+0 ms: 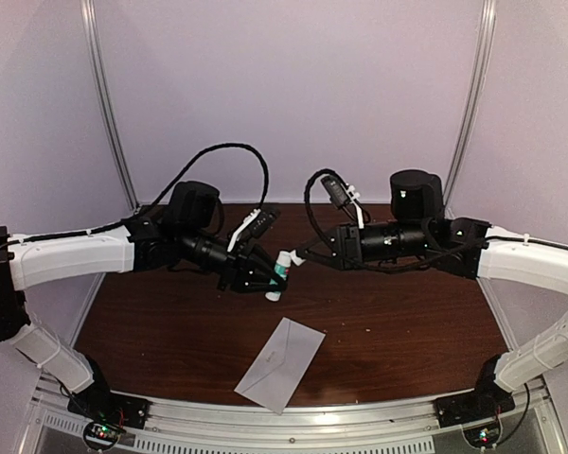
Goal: Place the letter into the envelope and seal it
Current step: Close the solid glue cap on the solid glue, then place the solid glue at the center of the board, then reset both arms
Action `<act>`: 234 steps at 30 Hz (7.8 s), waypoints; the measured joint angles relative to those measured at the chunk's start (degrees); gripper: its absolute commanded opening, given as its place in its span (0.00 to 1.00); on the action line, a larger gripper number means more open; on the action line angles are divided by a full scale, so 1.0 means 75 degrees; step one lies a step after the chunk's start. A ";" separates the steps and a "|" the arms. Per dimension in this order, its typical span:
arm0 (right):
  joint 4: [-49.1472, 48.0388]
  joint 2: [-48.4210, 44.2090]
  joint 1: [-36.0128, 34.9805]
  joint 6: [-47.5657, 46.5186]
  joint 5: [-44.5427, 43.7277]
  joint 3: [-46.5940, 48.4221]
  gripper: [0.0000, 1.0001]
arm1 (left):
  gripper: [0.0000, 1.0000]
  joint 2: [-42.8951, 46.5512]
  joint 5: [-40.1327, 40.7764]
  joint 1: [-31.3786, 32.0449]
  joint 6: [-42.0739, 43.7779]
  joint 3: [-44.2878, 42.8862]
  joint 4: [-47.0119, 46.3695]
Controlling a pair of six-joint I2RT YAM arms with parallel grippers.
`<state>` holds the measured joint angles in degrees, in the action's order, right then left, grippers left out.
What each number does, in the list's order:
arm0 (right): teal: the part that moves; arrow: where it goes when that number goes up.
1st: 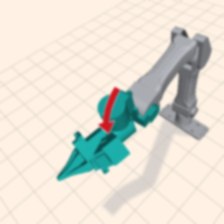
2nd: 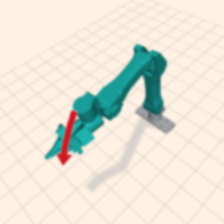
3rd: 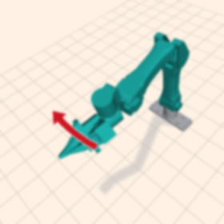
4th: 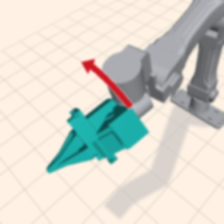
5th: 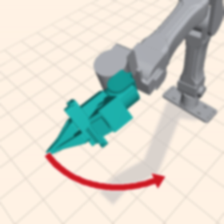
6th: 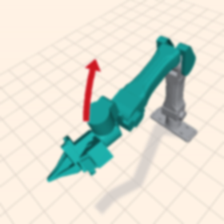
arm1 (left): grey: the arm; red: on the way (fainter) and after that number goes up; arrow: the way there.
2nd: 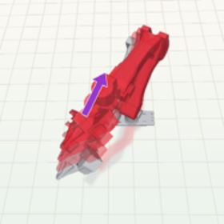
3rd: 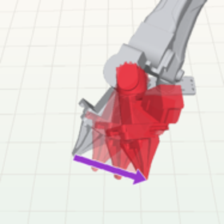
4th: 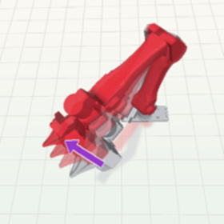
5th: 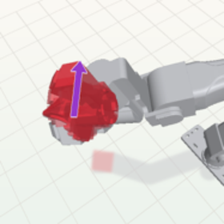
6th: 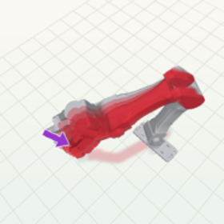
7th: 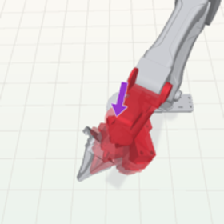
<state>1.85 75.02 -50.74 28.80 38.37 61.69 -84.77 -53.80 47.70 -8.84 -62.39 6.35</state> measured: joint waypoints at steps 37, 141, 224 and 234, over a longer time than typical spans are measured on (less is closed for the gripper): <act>0.1268 0.0801 -0.0306 -0.0845 0.0114 0.1090 0.08 | 0.00 -0.0070 -0.0370 0.0017 0.0020 0.0000 0.0691; -0.0822 0.0050 -0.1547 0.0414 -0.3806 -0.0157 0.57 | 0.00 0.0775 0.1751 -0.0233 -0.0300 0.0627 -0.1081; 0.2573 0.3914 0.1801 -0.0195 -0.4666 0.0000 0.77 | 0.80 0.1714 0.5438 -0.2903 -0.1708 0.0659 -0.0242; 0.2294 0.2725 0.1827 -0.0507 -0.4342 0.0032 0.99 | 0.91 0.2002 0.6700 -0.2964 -0.2040 0.1148 -0.0437</act>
<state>19.05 95.46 -37.04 24.99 5.80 61.93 -69.76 -3.55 25.47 -24.14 -53.78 3.07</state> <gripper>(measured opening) 0.950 0.898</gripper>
